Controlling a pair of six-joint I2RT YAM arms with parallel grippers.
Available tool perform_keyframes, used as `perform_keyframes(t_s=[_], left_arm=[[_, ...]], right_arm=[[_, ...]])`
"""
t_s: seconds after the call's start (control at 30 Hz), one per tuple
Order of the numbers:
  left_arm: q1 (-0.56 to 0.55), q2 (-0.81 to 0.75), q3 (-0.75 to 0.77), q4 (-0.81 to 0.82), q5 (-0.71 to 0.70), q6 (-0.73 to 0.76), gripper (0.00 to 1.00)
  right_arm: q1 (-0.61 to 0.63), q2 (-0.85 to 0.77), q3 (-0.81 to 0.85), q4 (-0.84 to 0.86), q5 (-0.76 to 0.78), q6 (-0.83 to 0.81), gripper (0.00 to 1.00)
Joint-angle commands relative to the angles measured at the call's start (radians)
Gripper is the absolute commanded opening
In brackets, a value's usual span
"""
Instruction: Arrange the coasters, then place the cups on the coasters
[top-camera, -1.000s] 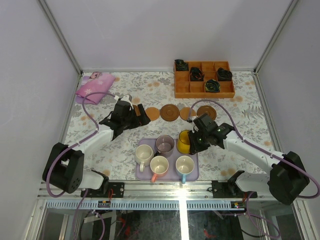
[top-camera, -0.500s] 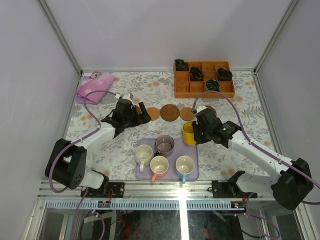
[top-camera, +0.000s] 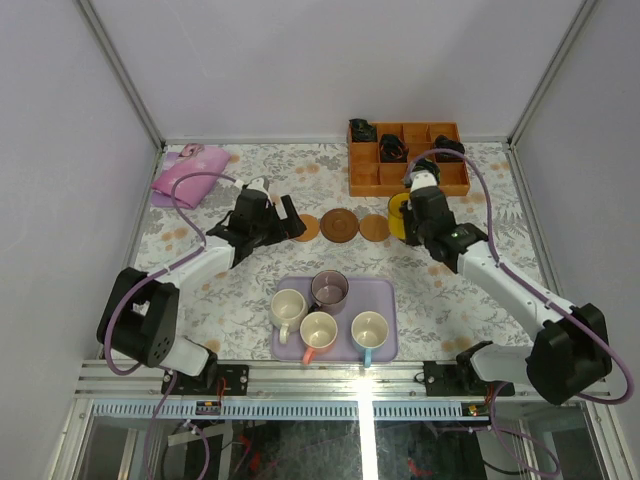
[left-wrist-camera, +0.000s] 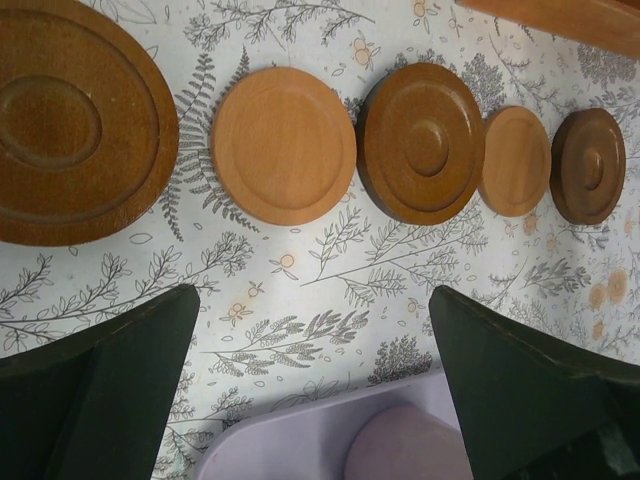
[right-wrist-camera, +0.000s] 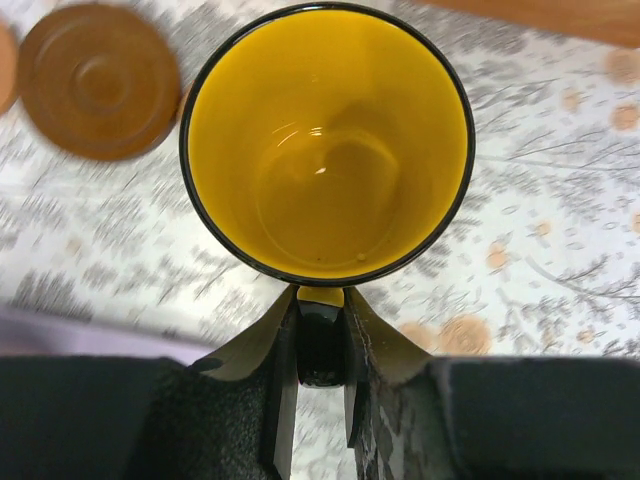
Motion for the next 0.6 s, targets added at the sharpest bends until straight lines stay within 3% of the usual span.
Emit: perform_keyframes(t_s=[0.0,0.57], left_arm=[[-0.005,0.020,0.050,0.051,-0.015,0.011,1.00],[-0.005,0.063,0.102,0.039,-0.010,0.042,1.00]], right_arm=[[-0.128,0.035,0.017,0.263,-0.016,-0.043,0.00],[-0.235,0.233,0.013,0.404,-0.071,-0.035,0.00]])
